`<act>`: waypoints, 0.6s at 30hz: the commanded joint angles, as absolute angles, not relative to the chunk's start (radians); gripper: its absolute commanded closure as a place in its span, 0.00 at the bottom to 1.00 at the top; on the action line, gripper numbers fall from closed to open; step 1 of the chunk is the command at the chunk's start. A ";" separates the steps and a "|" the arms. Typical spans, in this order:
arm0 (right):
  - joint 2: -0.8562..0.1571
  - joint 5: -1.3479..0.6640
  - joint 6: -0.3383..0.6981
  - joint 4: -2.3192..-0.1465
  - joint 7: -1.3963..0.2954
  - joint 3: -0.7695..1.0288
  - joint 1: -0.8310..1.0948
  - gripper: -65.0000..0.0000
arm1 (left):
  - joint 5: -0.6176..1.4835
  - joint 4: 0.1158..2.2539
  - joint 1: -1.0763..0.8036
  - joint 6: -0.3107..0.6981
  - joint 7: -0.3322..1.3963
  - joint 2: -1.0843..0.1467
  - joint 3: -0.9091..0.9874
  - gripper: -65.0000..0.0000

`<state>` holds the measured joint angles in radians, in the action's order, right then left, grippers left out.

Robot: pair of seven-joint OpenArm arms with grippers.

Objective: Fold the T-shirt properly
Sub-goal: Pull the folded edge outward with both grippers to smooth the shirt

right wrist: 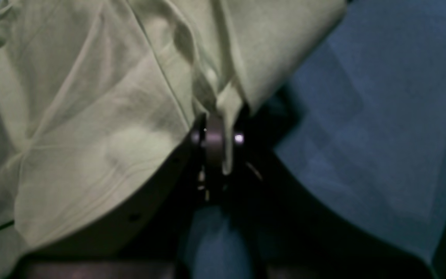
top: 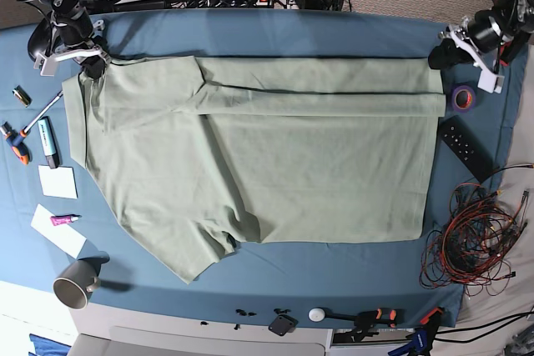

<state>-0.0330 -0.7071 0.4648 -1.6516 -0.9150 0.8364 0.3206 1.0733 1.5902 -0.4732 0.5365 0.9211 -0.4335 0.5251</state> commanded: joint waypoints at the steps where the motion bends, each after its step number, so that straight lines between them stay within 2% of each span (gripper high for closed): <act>1: -0.045 -0.711 0.468 -1.668 -0.917 0.839 0.333 1.00 | 1.085 1.604 -0.486 0.545 0.941 -0.452 0.533 1.00; 18: -0.113 -0.744 0.495 -1.668 -0.936 0.839 0.439 1.00 | 1.117 1.605 -0.564 0.552 0.973 -0.530 0.540 1.00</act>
